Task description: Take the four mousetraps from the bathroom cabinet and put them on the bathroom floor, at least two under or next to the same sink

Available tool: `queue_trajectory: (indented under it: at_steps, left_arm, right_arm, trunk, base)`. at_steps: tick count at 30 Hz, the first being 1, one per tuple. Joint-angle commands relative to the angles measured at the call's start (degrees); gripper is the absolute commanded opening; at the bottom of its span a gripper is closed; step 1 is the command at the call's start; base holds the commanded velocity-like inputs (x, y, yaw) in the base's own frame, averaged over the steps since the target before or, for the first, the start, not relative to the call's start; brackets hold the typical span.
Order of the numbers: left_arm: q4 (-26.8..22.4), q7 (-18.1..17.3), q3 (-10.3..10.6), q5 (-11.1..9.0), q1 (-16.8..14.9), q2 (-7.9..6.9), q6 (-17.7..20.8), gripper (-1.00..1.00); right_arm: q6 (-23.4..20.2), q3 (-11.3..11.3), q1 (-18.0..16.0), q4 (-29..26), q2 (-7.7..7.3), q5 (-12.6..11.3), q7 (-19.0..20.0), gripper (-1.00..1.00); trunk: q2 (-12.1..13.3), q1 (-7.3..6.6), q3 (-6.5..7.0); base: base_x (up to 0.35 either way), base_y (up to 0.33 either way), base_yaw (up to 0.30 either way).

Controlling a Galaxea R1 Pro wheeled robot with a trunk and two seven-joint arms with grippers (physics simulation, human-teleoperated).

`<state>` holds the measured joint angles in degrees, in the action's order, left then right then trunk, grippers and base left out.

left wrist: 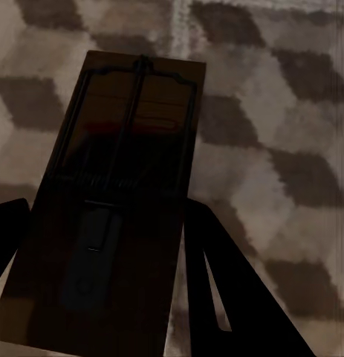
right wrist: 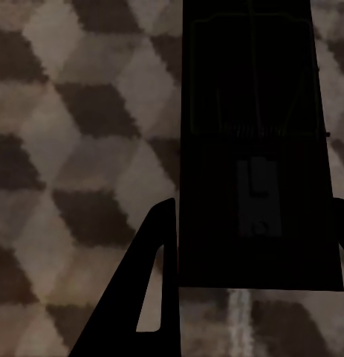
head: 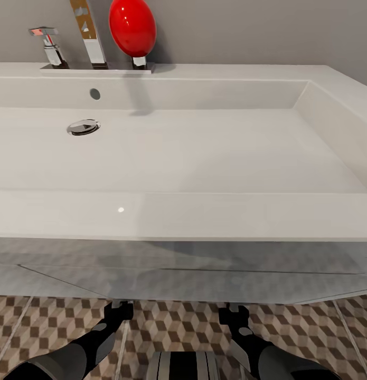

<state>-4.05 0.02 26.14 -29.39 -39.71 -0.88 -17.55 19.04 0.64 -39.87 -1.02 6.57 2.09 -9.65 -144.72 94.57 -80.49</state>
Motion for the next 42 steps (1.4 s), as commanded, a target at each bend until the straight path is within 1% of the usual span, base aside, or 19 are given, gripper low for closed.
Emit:
queue_trajectory:
  at_steps: [1, 5, 10, 32, 42]
  left_arm:
    - [0.0, 0.1, 0.5, -0.3, 0.0, 0.36, -0.1, -1.00]
    - [0.0, 0.1, 0.5, -0.4, 0.0, 0.82, -0.1, -1.00]
    - [0.0, 0.1, 0.5, -0.4, 0.0, 0.93, -0.1, -1.00]
    - [0.0, 0.3, 0.5, -0.3, 0.0, 0.74, -0.9, -1.00]
    - [-0.1, 0.7, 0.6, -0.3, 0.0, 0.94, -0.8, -1.00]
  right_arm:
    - [0.1, 0.1, 0.0, 0.1, 0.02, 0.2, -0.3, -1.00]
    - [0.1, 0.1, 0.0, 0.1, 0.02, 0.2, -0.3, -1.00]
    - [0.1, 0.1, 0.0, 0.1, 0.02, 0.3, -0.3, -1.00]
    - [0.1, 0.1, -0.1, 0.1, 0.01, 0.5, -0.3, -1.00]
    - [0.1, 0.1, -0.1, 0.1, -0.02, 0.5, -0.3, -1.00]
  trunk:
    - [0.0, -0.01, -0.03]
    - [0.0, -0.01, -0.03]
    - [0.0, -0.01, -0.03]
    - [0.0, -0.01, -0.03]
    - [0.0, -0.01, -0.03]
  base:
    - [0.000, 0.000, 0.000]
    - [0.000, 0.000, 0.000]
    - [0.000, 0.000, 0.000]
    - [0.000, 0.000, 0.000]
    - [0.000, 0.000, 0.000]
